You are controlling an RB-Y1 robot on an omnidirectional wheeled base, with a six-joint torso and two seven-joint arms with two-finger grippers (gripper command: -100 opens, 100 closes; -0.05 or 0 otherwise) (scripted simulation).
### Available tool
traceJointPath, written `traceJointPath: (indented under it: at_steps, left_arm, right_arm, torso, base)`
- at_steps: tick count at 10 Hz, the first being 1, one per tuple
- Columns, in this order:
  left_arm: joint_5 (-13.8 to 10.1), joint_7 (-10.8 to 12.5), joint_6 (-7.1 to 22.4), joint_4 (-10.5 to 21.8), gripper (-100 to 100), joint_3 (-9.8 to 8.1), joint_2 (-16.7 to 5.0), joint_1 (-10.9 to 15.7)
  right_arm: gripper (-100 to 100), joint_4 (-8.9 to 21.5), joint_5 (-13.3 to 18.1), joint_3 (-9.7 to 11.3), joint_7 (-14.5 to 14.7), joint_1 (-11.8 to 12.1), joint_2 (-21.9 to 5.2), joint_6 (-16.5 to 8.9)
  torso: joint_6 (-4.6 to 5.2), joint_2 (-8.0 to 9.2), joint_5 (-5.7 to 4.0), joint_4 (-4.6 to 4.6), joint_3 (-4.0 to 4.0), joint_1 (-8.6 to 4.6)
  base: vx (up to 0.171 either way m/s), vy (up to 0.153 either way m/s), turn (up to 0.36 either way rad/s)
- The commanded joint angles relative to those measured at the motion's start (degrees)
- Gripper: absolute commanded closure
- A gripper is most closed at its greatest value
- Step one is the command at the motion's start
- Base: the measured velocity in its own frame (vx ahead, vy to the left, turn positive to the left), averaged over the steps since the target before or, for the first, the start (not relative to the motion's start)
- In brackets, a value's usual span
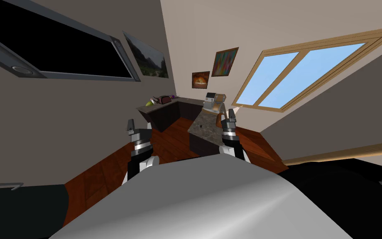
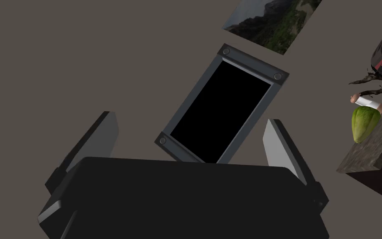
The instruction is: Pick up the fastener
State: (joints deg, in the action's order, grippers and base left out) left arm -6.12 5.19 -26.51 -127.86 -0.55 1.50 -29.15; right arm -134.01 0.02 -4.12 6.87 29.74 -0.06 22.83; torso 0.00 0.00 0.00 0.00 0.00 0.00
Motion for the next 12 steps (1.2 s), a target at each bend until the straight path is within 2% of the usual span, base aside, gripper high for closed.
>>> traceJointPath:
  at_steps: [1, 5, 9, 10, 12]
  left_arm:
    - [0.0, 0.0, 0.0, 0.0, 0, 0.0, 0.0, 0.0]
    - [0.0, 0.0, 0.0, 0.0, 0, 0.0, 0.01, 0.01]
    - [0.0, 0.0, 0.0, 0.0, 0, 0.01, 0.01, 0.01]
    - [0.0, 0.0, 0.0, 0.0, 0, 0.01, 0.01, 0.01]
    - [0.0, 0.0, 0.0, 0.0, 0, 0.01, 0.01, 0.0]
  right_arm:
    - [-100, 0.54, -0.35, -0.07, 0.17, 0.89, -1.93, 0.62]
    - [-100, 4.18, -1.49, 0.2, 1.3, 5.52, -8.12, 3.66]
    - [-100, 10.92, -1.64, 1.68, 3.47, 11.86, -15.54, 7.55]
    - [-100, 11.46, -1.64, 1.68, 3.47, 11.86, -15.54, 7.55]
    - [-100, 15.66, -1.04, 2.79, 4.93, 14.98, -19.15, 9.33]
  torso:
    - [0.0, 0.0, 0.0, 0.0, 0.0, 0.0]
    - [0.01, 0.29, 0.03, 0.06, 0.16, 0.16]
    - [0.0, 0.34, 0.07, 0.08, 0.2, 0.35]
    - [0.01, 0.35, 0.08, 0.08, 0.2, 0.38]
    - [0.0, 0.13, 0.06, 0.03, 0.08, 0.3]
  base:
    - [-0.018, 0.012, -0.009]
    - [-0.066, 0.046, -0.032]
    - [-0.081, 0.091, -0.036]
    - [-0.042, 0.074, -0.012]
    - [-0.012, 0.094, -0.003]
